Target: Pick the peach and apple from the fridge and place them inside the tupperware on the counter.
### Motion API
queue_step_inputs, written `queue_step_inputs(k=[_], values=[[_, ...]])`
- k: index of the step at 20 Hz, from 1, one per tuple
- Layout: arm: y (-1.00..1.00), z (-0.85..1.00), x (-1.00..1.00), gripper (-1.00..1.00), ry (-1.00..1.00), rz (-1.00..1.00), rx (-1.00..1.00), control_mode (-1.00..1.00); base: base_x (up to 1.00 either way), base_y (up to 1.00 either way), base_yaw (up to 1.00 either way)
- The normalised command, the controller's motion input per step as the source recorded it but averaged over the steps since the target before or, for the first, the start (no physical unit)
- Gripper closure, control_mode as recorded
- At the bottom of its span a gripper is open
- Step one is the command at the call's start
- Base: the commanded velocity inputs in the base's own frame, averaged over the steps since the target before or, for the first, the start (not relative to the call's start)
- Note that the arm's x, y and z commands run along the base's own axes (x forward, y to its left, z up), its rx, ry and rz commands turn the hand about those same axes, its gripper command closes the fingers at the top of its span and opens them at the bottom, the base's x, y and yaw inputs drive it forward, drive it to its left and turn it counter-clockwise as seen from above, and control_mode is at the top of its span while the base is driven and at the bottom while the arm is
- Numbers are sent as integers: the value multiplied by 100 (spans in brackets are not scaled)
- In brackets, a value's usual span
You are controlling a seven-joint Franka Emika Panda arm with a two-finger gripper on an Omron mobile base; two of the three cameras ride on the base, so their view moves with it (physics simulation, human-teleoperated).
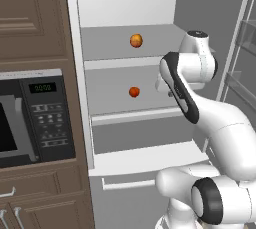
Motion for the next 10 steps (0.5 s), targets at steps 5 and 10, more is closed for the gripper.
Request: queue_step_inputs(k=[5, 10], values=[[1, -5, -6, -100, -10, 0, 0, -100, 0, 0, 0], [30, -8, -3, -100, -20, 0, -15, -100, 0, 0, 0]])
